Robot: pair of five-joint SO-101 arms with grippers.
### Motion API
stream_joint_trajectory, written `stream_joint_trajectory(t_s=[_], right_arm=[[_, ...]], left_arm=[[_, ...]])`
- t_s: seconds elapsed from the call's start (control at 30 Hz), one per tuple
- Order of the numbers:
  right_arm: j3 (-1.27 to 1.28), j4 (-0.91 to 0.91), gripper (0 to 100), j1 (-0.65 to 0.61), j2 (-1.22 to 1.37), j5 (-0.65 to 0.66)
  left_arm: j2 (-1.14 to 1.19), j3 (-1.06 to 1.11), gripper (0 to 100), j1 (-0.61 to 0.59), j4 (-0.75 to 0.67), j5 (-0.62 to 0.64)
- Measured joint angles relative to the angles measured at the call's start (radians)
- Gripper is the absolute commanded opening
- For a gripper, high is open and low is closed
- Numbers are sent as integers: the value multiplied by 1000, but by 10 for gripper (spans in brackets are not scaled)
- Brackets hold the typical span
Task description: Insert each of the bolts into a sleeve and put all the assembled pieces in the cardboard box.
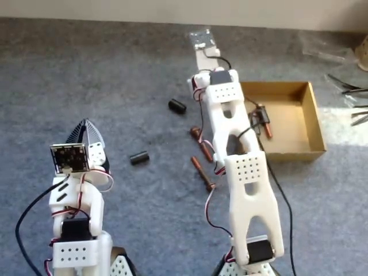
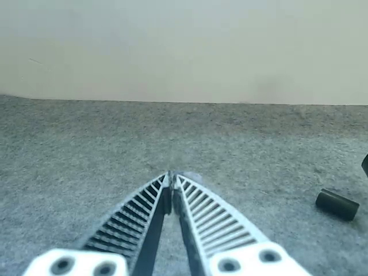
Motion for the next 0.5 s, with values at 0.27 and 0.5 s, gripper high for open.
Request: stream_joint_trajectory(t_s=[0.27, 0.5], right_arm=[[-132, 80, 5, 0, 14, -109], [-137, 130, 5, 0, 14, -43]], left_arm=[[0, 0, 27, 0, 0, 0], [0, 0, 27, 0, 0, 0]])
